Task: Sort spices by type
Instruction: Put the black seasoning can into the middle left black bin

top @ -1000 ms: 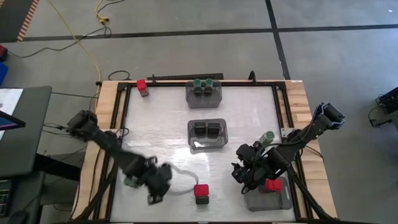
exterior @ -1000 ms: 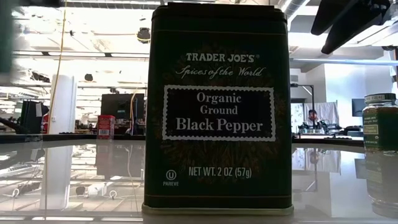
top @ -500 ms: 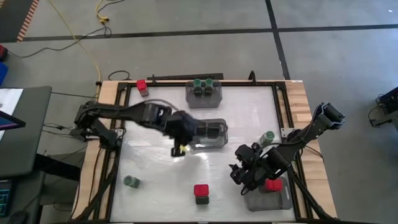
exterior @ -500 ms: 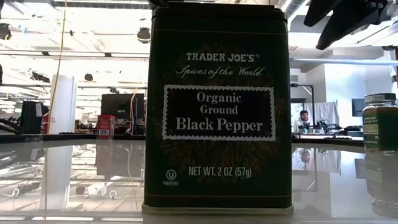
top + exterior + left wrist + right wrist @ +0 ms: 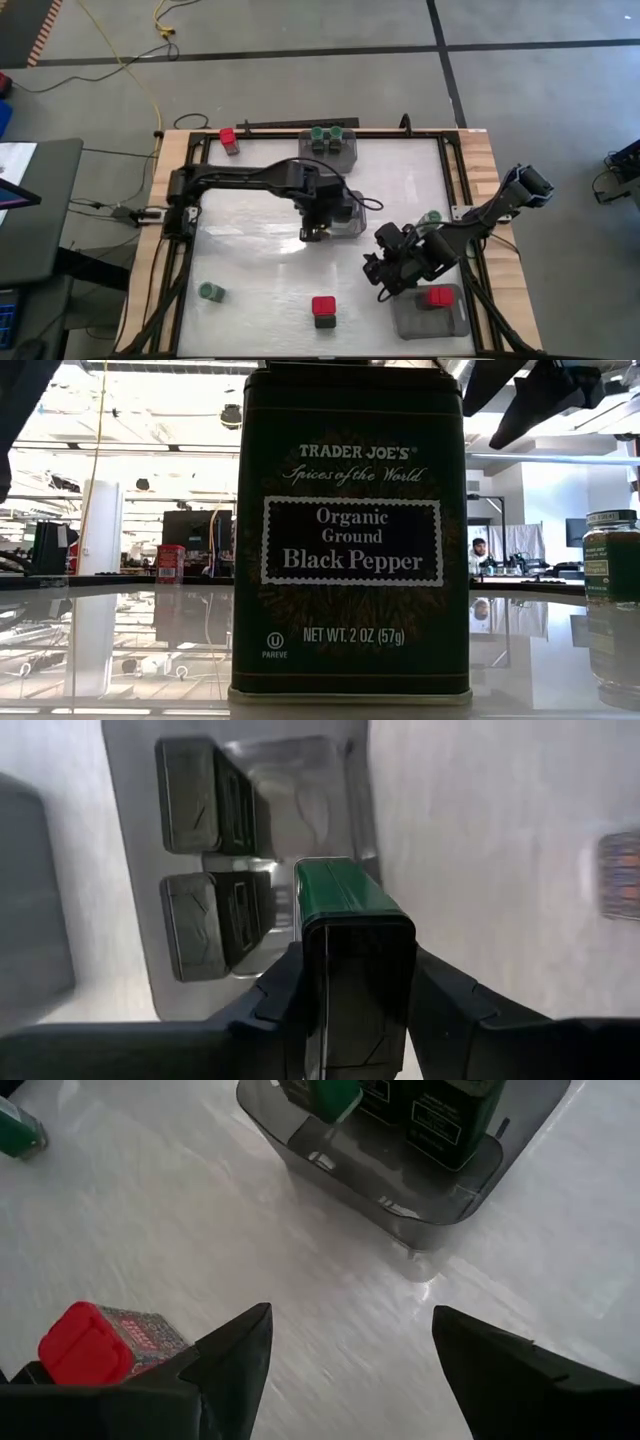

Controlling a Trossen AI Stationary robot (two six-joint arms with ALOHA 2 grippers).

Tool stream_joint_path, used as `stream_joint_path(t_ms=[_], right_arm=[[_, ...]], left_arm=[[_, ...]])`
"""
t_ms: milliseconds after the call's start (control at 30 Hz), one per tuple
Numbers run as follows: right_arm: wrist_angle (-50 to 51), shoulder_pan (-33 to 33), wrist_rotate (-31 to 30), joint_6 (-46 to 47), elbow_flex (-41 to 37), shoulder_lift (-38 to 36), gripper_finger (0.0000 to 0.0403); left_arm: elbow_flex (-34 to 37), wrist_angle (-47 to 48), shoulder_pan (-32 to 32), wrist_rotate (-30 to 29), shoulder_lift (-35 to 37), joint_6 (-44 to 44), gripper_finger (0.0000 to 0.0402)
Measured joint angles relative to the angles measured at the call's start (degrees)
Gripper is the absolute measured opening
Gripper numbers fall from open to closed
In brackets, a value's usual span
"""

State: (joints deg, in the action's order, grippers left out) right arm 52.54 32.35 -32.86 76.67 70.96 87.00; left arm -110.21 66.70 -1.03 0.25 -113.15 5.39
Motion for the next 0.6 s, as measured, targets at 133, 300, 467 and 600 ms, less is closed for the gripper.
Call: stream_joint_path(t_ms=[133, 300, 467, 600], right_arm=[[-0.55, -0.26, 0.01, 0.02, 0.00, 0.00, 0.0303], [-0.78, -0.25, 0.04, 0.69, 0.00, 0.00, 0.0303], [-0.75, -0.25, 0.08, 1.34, 0.00, 0.00, 0.0303], [-0.70, -0.25, 0.11, 1.35, 0.00, 0.00, 0.0303]], left_arm=[[-0.04, 0.09, -0.74, -0.07, -3.13, 0.05, 0.0121], [-0.04, 0.19, -0.42, -0.39, -6.21, 1.50, 0.0121], [-0.02, -1.19, -0.23, -0.46, -7.54, 2.05, 0.0121], [0.04, -1.51, -0.33, -0.54, -9.01, 2.12, 0.0122]])
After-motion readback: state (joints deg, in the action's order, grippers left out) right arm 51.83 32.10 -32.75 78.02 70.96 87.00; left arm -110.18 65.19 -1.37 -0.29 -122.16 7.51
